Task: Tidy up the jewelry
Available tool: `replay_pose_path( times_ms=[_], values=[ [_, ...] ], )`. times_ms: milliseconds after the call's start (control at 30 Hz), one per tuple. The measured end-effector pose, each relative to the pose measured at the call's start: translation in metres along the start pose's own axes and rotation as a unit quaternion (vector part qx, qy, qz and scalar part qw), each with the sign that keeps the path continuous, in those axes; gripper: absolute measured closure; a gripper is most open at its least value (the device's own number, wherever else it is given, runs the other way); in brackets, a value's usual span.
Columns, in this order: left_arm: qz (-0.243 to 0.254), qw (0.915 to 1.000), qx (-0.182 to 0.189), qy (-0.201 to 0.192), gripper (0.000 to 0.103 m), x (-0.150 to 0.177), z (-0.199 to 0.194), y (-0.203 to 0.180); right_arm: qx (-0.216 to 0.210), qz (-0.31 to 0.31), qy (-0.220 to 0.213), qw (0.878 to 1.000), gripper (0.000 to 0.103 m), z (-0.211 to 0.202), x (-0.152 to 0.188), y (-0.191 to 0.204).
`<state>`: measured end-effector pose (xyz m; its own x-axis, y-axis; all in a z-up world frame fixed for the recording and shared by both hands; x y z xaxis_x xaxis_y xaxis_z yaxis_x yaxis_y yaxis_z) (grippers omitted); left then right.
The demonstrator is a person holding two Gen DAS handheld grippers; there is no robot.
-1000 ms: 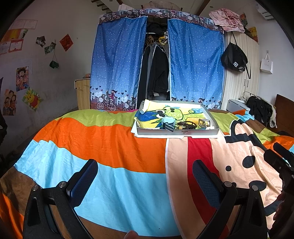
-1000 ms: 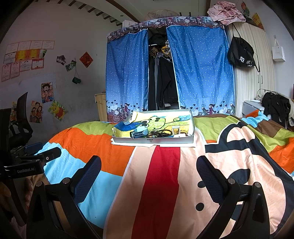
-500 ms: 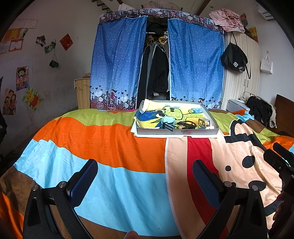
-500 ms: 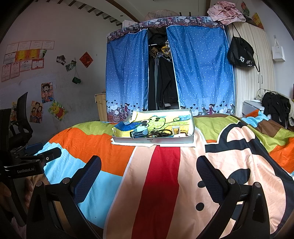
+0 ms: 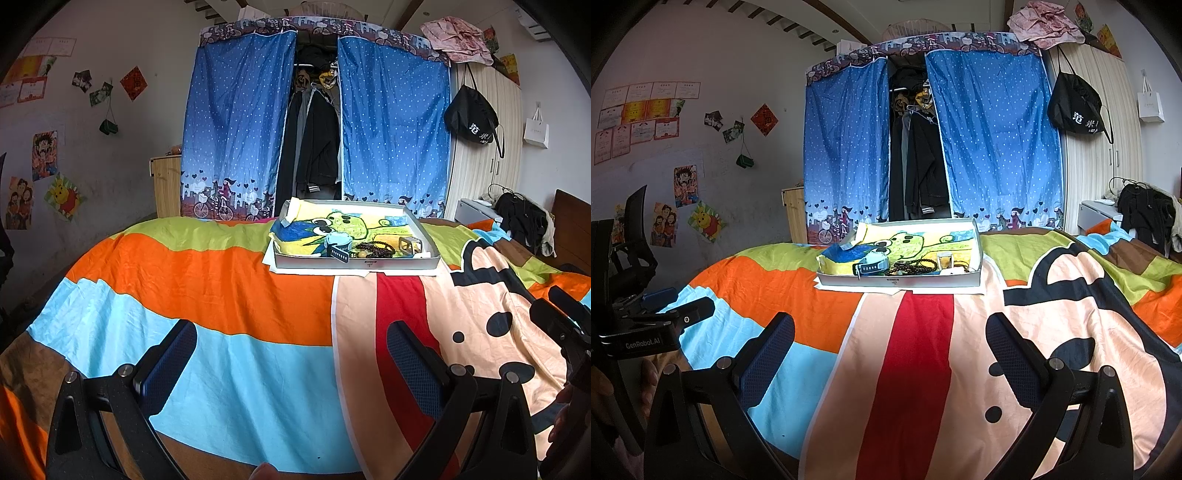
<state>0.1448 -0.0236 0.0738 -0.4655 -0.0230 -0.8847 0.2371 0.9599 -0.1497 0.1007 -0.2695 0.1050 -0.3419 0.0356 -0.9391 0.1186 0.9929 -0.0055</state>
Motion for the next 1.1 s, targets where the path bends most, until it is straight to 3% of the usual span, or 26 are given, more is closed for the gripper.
replay_pose_path(
  times_ms=[1100],
  values=[
    [-0.003, 1.0, 0.002, 0.002, 0.0, 0.0022, -0.0002, -0.0009, 0.0, 0.0, 0.002, 1.0, 0.001, -0.0007, 0.0019, 0.0016]
  ],
)
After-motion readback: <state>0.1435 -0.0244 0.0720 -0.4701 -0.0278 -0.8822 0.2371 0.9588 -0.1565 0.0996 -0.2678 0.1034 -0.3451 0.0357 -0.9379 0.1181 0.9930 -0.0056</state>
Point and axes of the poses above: each gripper's, at about its wrist camera, not at the fingertips, and z roughly the way its jaws point, y to its left, x to its underside, the point moved 2 cm from there along z, roughly the way its jaws point, and after that the axes turned 14 degrees about x, right-handed, at the moved point
